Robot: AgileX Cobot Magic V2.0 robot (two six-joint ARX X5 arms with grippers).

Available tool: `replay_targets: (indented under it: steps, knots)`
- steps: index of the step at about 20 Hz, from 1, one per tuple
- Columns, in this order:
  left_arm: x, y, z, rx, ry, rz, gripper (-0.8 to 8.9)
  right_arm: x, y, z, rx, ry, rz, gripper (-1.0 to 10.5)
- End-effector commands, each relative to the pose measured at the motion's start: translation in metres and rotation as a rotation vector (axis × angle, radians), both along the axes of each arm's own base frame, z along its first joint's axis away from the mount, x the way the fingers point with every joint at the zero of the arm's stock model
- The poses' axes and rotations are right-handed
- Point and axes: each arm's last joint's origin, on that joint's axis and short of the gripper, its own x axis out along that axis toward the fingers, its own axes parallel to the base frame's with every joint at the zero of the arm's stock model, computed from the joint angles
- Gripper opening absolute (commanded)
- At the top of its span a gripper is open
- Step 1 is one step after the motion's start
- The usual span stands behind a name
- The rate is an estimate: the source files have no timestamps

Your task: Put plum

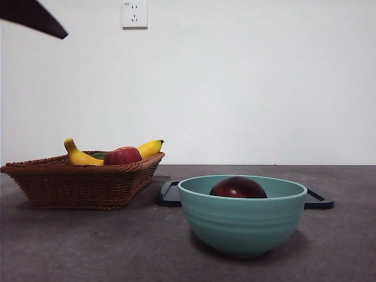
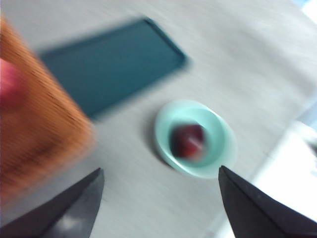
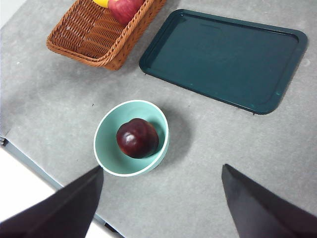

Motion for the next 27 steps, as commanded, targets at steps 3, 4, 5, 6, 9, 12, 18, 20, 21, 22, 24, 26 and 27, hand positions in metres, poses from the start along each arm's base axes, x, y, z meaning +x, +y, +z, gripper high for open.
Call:
replay_targets:
  steps: [3, 4, 5, 6, 9, 12, 18, 20, 21, 22, 24, 26, 27]
  knots:
    - [-0.014, 0.003, -0.022, -0.024, 0.141, -0.075, 3.73, 0.001, 0.000, 0.006, 0.003, -0.022, 0.003, 3.8]
    - [-0.015, 0.004, -0.024, -0.015, 0.159, -0.076, 3.73, 0.001, 0.000, 0.005, 0.003, -0.021, 0.003, 3.8]
    - [-0.016, 0.004, -0.024, -0.014, 0.161, -0.077, 3.73, 0.001, 0.000, 0.005, 0.003, -0.021, 0.003, 3.8]
    - [-0.016, 0.004, -0.024, -0.015, 0.159, -0.077, 3.73, 0.001, 0.000, 0.005, 0.004, -0.020, 0.003, 3.8]
    - [-0.015, 0.004, -0.023, -0.016, 0.157, -0.077, 3.73, 0.003, 0.001, 0.004, 0.012, 0.007, 0.003, 3.8]
    - [-0.015, 0.004, -0.023, -0.017, 0.155, -0.077, 3.73, 0.010, 0.005, -0.001, 0.016, 0.055, 0.015, 3.8]
    - [-0.015, 0.004, -0.023, -0.019, 0.150, -0.078, 3.73, 0.049, 0.030, -0.044, 0.037, 0.204, 0.062, 3.8]
    - [-0.015, 0.004, -0.023, -0.019, 0.150, -0.078, 3.73, 0.060, 0.043, -0.063, 0.038, 0.240, 0.085, 3.8]
    - [-0.015, 0.004, -0.023, -0.019, 0.149, -0.078, 3.73, 0.066, 0.050, -0.073, 0.022, 0.251, 0.088, 3.7]
    - [-0.015, 0.004, -0.023, -0.019, 0.148, -0.078, 3.73, 0.070, 0.056, -0.081, 0.001, 0.258, 0.089, 3.6]
    - [-0.015, 0.004, -0.023, -0.019, 0.147, -0.078, 3.73, 0.078, 0.069, -0.094, -0.050, 0.274, 0.094, 3.6]
    - [-0.015, 0.004, -0.023, -0.017, 0.142, -0.082, 3.73, 0.085, 0.082, -0.104, -0.092, 0.270, 0.097, 3.5]
    - [-0.015, 0.004, -0.023, -0.016, 0.142, -0.082, 3.73, 0.089, 0.087, -0.109, -0.113, 0.268, 0.091, 3.2]
